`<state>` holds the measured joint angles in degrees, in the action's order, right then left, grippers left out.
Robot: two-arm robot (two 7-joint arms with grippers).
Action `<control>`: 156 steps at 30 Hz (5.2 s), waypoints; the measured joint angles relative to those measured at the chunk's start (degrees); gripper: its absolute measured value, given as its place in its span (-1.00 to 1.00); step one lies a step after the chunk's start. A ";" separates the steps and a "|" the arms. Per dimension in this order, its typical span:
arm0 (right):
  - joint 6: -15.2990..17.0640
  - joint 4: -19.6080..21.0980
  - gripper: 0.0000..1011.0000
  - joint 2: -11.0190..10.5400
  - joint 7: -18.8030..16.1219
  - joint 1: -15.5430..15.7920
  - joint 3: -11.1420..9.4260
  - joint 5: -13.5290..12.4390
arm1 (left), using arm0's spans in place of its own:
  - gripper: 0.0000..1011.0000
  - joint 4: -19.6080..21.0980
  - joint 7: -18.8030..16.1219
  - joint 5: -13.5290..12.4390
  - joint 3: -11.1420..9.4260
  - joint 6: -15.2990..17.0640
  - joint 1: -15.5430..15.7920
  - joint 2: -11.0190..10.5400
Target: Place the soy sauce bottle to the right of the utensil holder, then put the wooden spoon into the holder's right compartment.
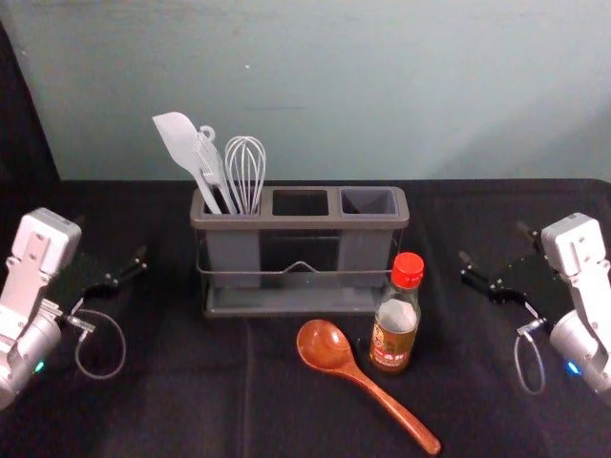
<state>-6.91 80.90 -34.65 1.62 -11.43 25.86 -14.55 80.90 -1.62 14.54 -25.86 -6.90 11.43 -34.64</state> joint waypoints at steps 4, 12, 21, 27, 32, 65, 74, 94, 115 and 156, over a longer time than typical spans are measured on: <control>0.00 0.00 0.98 0.00 0.00 0.00 0.00 0.00 | 1.00 0.00 0.00 0.00 0.00 0.00 0.00 0.00; 1.66 4.36 0.98 -0.88 -1.27 3.29 -3.41 -2.81 | 1.00 0.00 0.00 0.00 0.00 0.00 0.00 0.00; 8.59 14.34 0.98 -5.31 -5.37 7.84 -9.43 -9.47 | 1.00 0.00 0.00 0.00 0.00 0.00 0.00 0.00; 13.82 25.08 0.98 -8.94 -7.70 11.76 -15.93 -14.22 | 1.00 0.00 0.00 0.00 0.00 0.00 0.00 0.00; 15.95 29.58 0.98 -9.54 -9.01 13.37 -17.92 -16.10 | 1.00 0.00 0.00 0.00 0.00 0.00 0.00 0.00; 7.03 24.44 0.98 4.43 -17.57 16.75 -11.71 -9.03 | 1.00 0.00 0.00 0.00 0.00 0.00 0.00 0.00; 3.42 18.94 0.98 8.96 -20.90 13.76 -10.76 -6.65 | 1.00 0.00 0.00 0.00 0.00 0.00 0.00 0.00; 0.96 15.80 0.51 11.61 -22.31 13.46 -11.44 -4.32 | 1.00 0.00 0.00 0.00 0.00 0.00 0.00 0.00; 7.40 21.81 -0.24 8.90 -21.13 14.66 -14.46 -3.85 | 1.00 0.00 0.00 0.00 0.00 0.00 0.00 0.00; 4.05 11.94 -0.24 15.25 -14.81 8.67 -17.86 0.46 | 1.00 0.00 0.00 0.00 0.00 0.00 0.00 0.00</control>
<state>-2.86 92.84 -19.40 -13.19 -2.76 8.00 -14.09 80.90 -1.62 14.55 -25.86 -6.90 11.43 -34.64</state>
